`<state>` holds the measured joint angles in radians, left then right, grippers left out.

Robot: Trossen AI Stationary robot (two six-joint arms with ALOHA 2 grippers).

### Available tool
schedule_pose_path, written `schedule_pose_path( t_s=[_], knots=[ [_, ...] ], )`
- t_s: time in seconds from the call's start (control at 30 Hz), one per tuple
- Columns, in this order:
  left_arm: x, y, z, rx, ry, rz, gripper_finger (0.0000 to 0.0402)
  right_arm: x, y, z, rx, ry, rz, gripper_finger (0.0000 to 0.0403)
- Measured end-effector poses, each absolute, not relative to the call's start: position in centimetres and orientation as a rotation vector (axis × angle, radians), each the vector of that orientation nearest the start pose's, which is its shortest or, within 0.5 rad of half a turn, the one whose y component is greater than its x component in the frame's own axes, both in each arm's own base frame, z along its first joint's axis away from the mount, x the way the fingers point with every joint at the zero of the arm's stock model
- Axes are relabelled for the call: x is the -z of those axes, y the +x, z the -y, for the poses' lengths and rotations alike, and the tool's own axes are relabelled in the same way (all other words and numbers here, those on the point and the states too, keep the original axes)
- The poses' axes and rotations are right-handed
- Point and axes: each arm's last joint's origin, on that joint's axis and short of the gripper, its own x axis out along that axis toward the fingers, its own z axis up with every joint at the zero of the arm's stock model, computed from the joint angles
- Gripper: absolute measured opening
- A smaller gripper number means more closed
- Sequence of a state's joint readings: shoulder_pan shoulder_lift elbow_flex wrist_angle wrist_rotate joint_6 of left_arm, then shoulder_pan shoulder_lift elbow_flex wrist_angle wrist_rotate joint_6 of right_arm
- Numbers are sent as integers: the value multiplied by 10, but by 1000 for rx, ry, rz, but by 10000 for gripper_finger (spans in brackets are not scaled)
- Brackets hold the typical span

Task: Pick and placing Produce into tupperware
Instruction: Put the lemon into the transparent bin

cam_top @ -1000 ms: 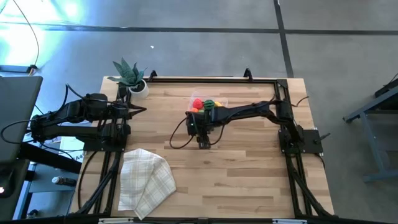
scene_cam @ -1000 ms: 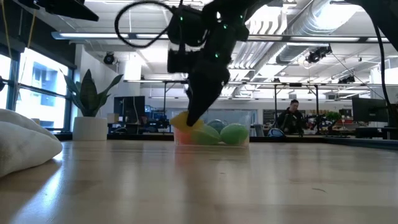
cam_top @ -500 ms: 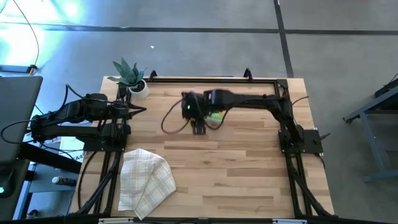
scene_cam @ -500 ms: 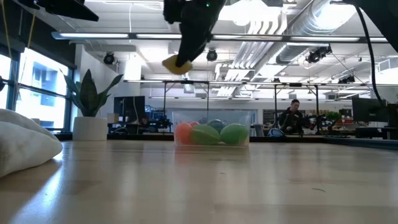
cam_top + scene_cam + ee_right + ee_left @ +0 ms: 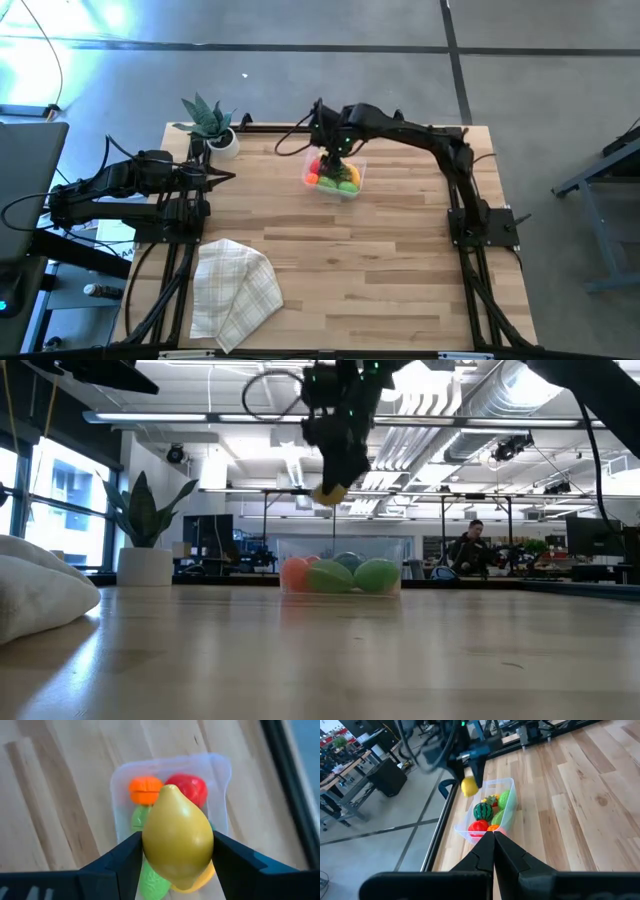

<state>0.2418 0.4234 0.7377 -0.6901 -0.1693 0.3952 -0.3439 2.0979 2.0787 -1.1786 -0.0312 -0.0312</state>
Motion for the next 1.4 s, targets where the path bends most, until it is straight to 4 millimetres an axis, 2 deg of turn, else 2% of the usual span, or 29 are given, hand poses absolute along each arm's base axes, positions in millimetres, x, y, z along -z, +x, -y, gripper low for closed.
schedule_pose_path(
  t_s=[0.13, 0.33, 0.53, 1.17, 1.4],
  knots=[
    [-309, 80, -25, -326, 371, -453, 1, -268, 407, 159, 235, 294, -1188, 202],
    [-309, 80, -25, -326, 371, -453, 1, -228, 406, 159, 225, 349, -1203, 202],
    [-309, 80, -25, -326, 371, -453, 1, -207, 406, 158, 229, 365, -1184, 202],
    [-309, 80, -25, -326, 371, -453, 1, -206, 407, 160, 243, 314, -1164, 202],
    [-310, 80, -25, -326, 371, -453, 1, -207, 413, 147, 178, 253, -1159, 202]
  ],
)
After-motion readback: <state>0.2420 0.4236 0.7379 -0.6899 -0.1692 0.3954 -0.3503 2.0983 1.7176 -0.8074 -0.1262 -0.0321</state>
